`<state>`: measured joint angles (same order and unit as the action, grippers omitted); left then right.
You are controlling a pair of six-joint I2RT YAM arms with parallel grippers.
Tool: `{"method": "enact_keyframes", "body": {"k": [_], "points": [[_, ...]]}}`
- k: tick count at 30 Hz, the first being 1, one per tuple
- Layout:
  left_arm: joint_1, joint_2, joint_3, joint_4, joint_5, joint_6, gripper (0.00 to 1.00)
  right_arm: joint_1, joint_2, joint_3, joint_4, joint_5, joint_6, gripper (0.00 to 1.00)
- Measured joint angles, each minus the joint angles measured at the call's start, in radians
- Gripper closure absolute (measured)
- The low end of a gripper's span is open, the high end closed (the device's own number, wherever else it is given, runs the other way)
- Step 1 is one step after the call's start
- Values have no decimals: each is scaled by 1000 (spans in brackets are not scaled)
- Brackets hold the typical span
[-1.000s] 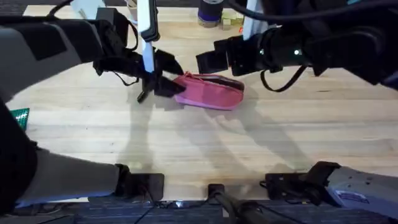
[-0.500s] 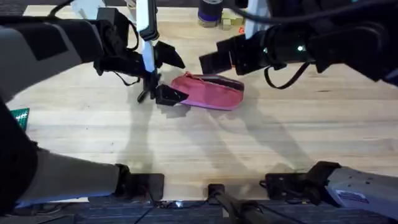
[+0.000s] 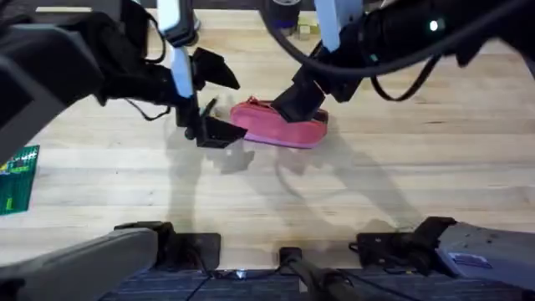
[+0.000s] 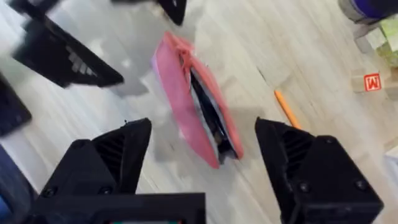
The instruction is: Unzip the bag, pick up the pens from the table one at a time and place them inside, then zip the bag closed.
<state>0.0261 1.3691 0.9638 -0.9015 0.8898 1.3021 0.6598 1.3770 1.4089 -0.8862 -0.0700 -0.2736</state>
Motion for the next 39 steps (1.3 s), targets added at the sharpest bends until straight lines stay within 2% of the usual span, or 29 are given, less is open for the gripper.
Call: {"method": "enact_keyframes", "body": {"k": [7, 10, 11, 19, 27, 28, 29, 33, 35, 36, 39], "points": [[49, -133, 0, -136, -5, -18, 8, 0, 157, 194, -199, -2, -207, 10], [68, -187, 0, -176, -12, -19, 7, 0, 197, 245, -246, -3, -289, 10], [87, -238, 0, -204, -23, -19, 7, -8, 209, 260, -246, -15, -358, 9], [105, -310, 0, -214, -27, -20, 8, -31, 209, 262, -169, -2, -507, 6], [105, -314, 0, -221, -29, -20, 8, -27, 209, 262, -219, -1, -594, 7], [105, -314, 0, -221, -30, -20, 8, -24, 209, 262, -221, -1, -600, 55], [105, -313, 0, -221, -30, -20, 8, -21, 209, 262, -222, -1, -603, 149], [105, -314, 0, -221, -30, -20, 8, -14, 209, 262, -222, -2, -613, 618], [105, -314, 0, -221, -30, -20, 8, -14, 209, 262, -223, -2, -617, 899], [105, -313, 0, -221, -30, -20, 8, -14, 209, 262, -226, -2, -617, 953], [105, -314, 0, -221, -30, -20, 8, -14, 209, 262, -235, -2, -617, 971]]}}
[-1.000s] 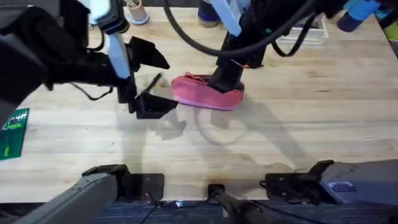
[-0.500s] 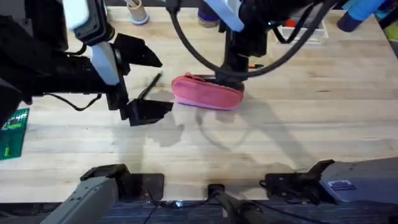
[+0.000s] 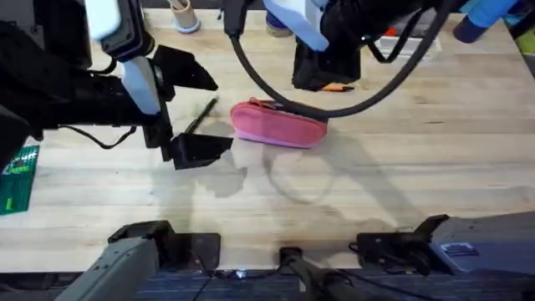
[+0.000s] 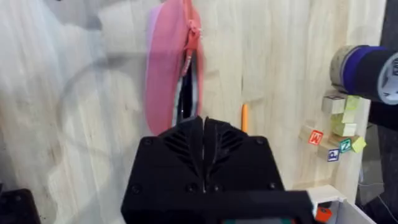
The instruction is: Unzip the bag, pick up the pens from the table one at a time and place them inside, then zip the bag closed.
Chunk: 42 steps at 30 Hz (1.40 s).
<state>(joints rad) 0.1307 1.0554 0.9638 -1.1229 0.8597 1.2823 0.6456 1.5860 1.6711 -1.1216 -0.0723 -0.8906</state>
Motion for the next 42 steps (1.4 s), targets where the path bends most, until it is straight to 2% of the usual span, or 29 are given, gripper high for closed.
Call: {"method": "enact_keyframes", "body": {"k": [7, 16, 31, 42], "points": [[0, 0, 0, 0, 0, 0, 8, -12, 21, 0, -7, -65, 1, 971], [0, 0, 0, 0, 0, 0, 8, -21, 130, 0, -43, -127, 8, 971], [0, 0, 0, 0, 0, 0, 7, -22, 267, 0, -27, -131, 8, 971], [0, 0, 0, 0, 0, 0, 7, -38, 353, 0, 63, -131, 8, 971]]}}
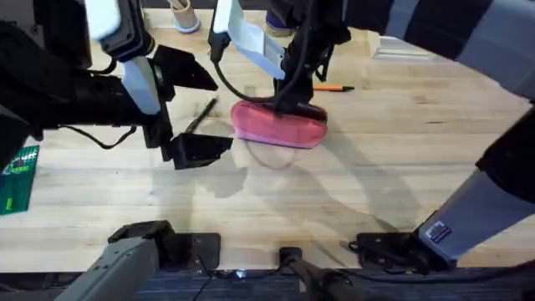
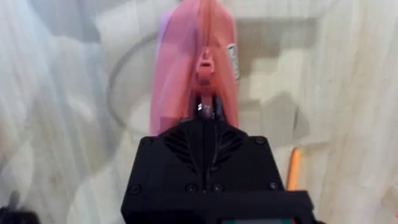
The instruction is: Unzip the bag, pick up the pens from the table one at a time and place them inside, then zip the bag closed.
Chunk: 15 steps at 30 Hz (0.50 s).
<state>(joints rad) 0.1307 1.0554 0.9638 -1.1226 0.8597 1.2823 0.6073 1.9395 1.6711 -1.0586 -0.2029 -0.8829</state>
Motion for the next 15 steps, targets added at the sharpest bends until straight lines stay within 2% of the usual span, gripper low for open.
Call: {"method": "enact_keyframes", "body": {"k": [6, 15], "points": [[0, 0, 0, 0, 0, 0, 7, -9, 1, 0, 55, 0, 0, 971], [0, 0, 0, 0, 0, 0, 7, -10, 5, 0, 55, 0, 0, 970]]}}
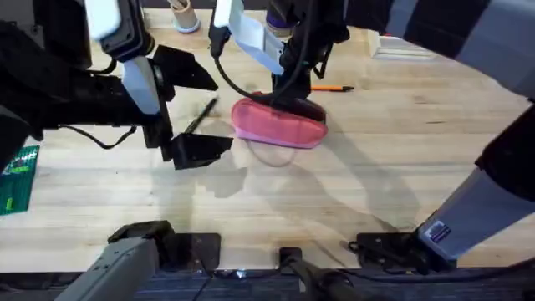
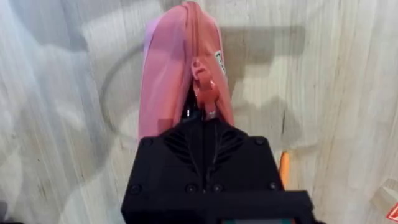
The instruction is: Unzip the bag, pick up the pens from the table one at a time and place them inside, then zip the bag closed.
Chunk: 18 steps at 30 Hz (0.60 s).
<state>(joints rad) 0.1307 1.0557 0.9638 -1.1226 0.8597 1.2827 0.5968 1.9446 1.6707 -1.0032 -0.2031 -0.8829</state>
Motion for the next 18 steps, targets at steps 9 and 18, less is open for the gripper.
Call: {"method": "enact_keyframes", "body": {"k": [9, 18], "points": [[0, 0, 0, 0, 0, 0, 7, 0, 8, -32, 1, -11, 0, 971], [0, 0, 0, 0, 0, 0, 7, 0, 37, -46, 1, -22, 0, 971]]}}
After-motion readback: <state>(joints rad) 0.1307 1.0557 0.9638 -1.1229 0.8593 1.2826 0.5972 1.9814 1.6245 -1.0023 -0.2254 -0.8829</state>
